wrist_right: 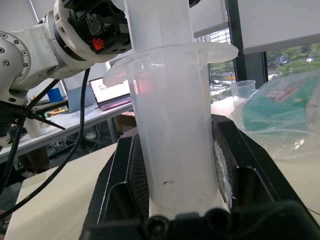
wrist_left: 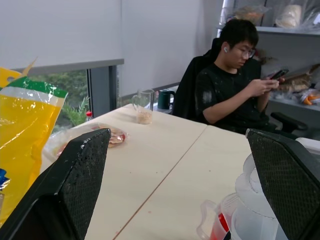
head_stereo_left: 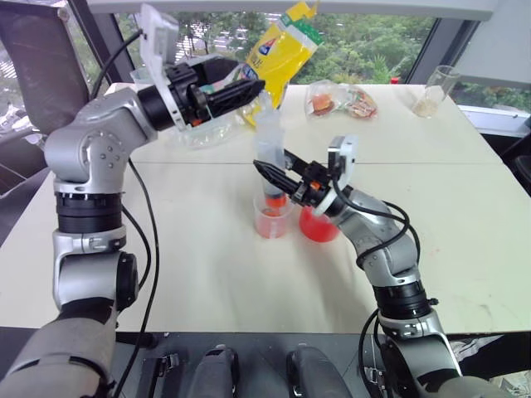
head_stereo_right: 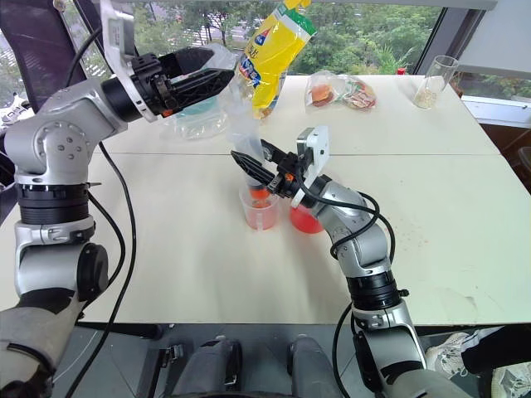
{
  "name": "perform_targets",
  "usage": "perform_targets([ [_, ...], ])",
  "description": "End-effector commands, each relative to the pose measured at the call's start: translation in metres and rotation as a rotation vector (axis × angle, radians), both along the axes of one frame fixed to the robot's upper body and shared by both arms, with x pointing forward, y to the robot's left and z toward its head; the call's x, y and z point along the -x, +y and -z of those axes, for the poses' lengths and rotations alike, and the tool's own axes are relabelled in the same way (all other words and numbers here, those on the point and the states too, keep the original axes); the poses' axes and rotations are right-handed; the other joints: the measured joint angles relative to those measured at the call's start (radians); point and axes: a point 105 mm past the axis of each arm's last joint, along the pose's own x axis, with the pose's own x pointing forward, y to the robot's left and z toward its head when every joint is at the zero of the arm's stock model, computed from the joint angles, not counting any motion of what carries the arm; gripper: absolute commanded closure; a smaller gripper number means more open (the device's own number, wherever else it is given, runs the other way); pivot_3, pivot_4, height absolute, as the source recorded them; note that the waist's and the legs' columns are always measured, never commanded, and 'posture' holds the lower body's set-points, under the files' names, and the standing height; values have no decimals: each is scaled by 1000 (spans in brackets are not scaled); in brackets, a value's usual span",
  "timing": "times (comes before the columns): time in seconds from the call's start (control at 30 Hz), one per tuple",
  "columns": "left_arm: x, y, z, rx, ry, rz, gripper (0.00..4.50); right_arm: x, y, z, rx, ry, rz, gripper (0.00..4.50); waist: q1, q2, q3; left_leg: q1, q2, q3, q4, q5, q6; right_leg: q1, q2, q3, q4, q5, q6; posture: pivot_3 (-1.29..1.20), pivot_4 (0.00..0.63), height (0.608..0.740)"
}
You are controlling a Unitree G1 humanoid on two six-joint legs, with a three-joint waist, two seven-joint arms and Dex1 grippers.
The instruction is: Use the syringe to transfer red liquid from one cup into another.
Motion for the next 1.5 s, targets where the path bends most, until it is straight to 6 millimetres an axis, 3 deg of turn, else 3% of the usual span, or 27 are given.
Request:
perform_targets([
  [0.03, 8, 0, -1, -33, -28, 15, 32, 4, 2, -17, -26, -68, -12, 3140, -1, 0, 0, 0, 0, 0, 0, 0, 0, 0, 0, 0, 0, 0, 0, 0, 150, 740],
  [0.27, 14, 6, 5, -58, -19, 12, 32, 2, 2, -18, -29, -67, -10, 3140, 0, 0, 0, 0, 0, 0, 0, 0, 0, 0, 0, 0, 0, 0, 0, 0, 150, 740],
  [0.6, 7, -13, 13, -56, 10, 57, 32, 6, 6, -18, -13, -77, -34, 3140, 1, 0, 0, 0, 0, 0, 0, 0, 0, 0, -1, 0, 0, 0, 0, 0, 150, 740],
  [0.7, 8, -18, 14, -53, 15, 85, 843, 7, 7, -17, -7, -79, -36, 3140, 1, 0, 0, 0, 0, 0, 0, 0, 0, 0, 0, 0, 0, 0, 0, 0, 150, 740],
  [0.93, 16, -28, 24, -92, 39, 174, 4454, 8, 7, -17, -3, -81, -37, 3140, -1, 0, 0, 0, 0, 0, 0, 0, 0, 0, 0, 0, 0, 0, 0, 0, 150, 740],
  [1.5, 31, -48, 63, -206, 74, 279, 4454, 2, 4, -44, -55, -132, -13, 3140, 0, 0, 0, 0, 0, 0, 0, 0, 0, 0, 0, 0, 0, 0, 0, 0, 150, 740],
])
